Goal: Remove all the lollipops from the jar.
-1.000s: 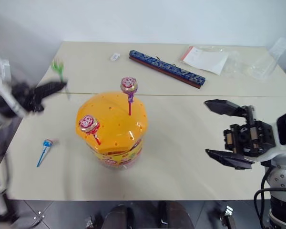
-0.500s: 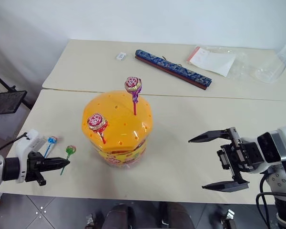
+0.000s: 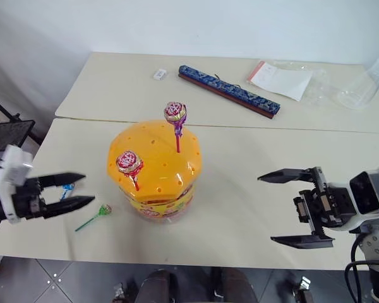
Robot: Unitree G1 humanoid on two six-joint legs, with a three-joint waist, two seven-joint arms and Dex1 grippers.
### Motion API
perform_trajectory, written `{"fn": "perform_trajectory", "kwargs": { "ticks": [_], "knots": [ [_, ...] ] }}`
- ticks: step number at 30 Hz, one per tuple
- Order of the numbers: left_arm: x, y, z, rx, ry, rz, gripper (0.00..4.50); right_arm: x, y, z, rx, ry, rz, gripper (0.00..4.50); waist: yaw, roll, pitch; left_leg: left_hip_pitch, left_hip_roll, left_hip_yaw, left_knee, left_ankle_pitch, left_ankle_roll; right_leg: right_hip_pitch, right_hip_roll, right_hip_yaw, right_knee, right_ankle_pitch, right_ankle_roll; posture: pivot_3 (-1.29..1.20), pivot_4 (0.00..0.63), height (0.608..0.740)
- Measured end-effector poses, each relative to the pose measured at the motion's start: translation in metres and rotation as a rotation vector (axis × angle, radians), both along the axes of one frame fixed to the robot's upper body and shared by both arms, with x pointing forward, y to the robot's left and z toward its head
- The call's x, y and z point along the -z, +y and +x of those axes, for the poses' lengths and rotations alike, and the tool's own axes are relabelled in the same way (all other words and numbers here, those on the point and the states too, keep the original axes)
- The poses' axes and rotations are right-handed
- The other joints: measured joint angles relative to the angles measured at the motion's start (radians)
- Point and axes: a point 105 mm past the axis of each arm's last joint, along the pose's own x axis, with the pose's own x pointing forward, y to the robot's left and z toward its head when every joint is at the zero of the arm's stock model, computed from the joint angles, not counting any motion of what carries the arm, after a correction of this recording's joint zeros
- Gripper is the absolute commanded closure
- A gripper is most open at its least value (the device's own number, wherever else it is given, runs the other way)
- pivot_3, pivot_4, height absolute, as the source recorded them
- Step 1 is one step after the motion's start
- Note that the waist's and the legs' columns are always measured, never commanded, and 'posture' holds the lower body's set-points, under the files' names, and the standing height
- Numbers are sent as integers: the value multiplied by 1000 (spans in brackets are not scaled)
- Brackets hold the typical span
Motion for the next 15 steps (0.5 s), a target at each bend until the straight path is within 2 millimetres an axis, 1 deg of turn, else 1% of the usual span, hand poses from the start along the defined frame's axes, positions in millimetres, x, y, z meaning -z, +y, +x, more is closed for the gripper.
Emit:
{"fn": "perform_trajectory", "kwargs": {
  "ticks": [3,5,7,10,12,15],
  "knots": [
    [-46,-30,-13,177,-164,-81,572,-9,-3,2,28,5,63,0,1,0,0,1,-1,0,1,0,1,2,-1,1,0,0,1,0,150,740],
    [-65,-51,-23,283,-231,-113,572,-14,-5,2,29,8,99,0,-1,0,0,2,-2,0,1,0,1,2,-1,1,0,1,1,0,150,740],
    [-66,-64,-33,363,-225,-114,572,-21,-7,0,19,17,162,0,-7,0,0,2,-1,0,1,1,1,2,1,1,2,0,1,0,150,740],
    [-56,-81,-43,467,-175,-96,572,-27,-11,-7,10,22,206,0,-11,2,1,2,0,1,1,1,1,2,9,1,2,0,1,0,150,740],
    [-53,-85,-45,498,-170,-86,572,-25,-13,-14,16,30,201,0,-10,1,1,2,1,1,1,1,1,2,11,2,1,0,0,0,150,740],
    [-54,-86,-41,497,-190,-94,572,-20,-13,-19,24,53,203,0,-9,1,1,3,1,3,1,1,1,2,12,3,1,0,0,0,150,740]
  ]
}}
